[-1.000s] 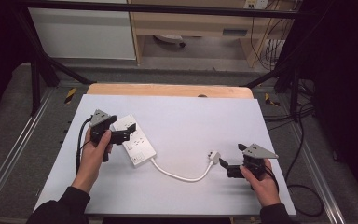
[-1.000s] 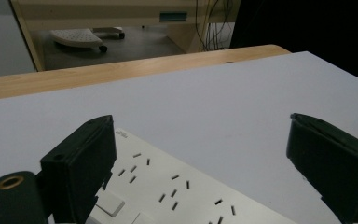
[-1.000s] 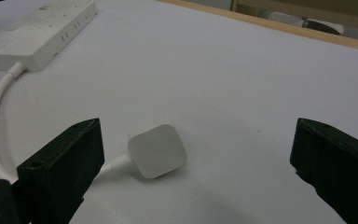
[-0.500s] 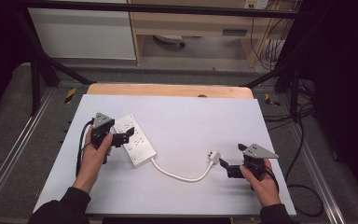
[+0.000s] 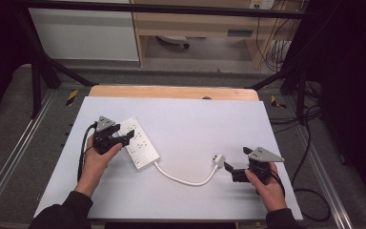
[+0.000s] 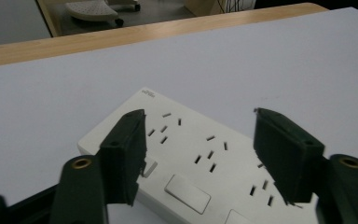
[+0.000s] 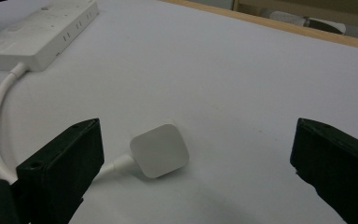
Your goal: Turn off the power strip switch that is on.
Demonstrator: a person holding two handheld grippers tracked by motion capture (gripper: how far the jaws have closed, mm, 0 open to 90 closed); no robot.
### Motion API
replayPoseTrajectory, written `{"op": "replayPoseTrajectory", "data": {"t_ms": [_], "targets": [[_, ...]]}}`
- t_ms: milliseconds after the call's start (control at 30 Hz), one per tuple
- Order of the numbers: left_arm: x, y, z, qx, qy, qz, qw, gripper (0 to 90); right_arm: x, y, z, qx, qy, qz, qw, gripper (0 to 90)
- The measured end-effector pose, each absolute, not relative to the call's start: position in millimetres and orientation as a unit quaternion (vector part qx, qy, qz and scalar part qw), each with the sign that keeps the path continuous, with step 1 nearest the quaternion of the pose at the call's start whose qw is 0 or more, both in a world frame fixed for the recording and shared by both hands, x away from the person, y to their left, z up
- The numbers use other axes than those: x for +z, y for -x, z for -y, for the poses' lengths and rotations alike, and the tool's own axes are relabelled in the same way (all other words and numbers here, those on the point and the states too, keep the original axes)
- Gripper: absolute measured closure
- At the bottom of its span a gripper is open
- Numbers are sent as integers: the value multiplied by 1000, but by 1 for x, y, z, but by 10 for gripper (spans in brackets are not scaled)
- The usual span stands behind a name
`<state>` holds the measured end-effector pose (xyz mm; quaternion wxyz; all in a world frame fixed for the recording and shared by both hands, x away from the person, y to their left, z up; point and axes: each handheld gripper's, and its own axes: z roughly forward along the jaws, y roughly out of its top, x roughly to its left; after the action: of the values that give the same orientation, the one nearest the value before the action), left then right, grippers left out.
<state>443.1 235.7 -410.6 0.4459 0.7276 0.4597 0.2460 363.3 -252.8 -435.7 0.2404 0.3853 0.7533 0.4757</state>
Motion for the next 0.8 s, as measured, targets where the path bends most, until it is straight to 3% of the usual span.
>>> {"op": "replayPoseTrajectory", "data": {"t_ms": [267, 667, 800], "targets": [[-414, -443, -243, 258, -727, -455, 445, 574, -436, -363, 253, 476, -385, -753, 240, 31], [-422, -443, -248, 236, -734, -449, 451, 820, -436, -363, 254, 477, -388, -752, 239, 28], [-424, -443, -248, 231, -737, -446, 453, 846, -435, -363, 255, 474, -390, -752, 240, 28]]}}
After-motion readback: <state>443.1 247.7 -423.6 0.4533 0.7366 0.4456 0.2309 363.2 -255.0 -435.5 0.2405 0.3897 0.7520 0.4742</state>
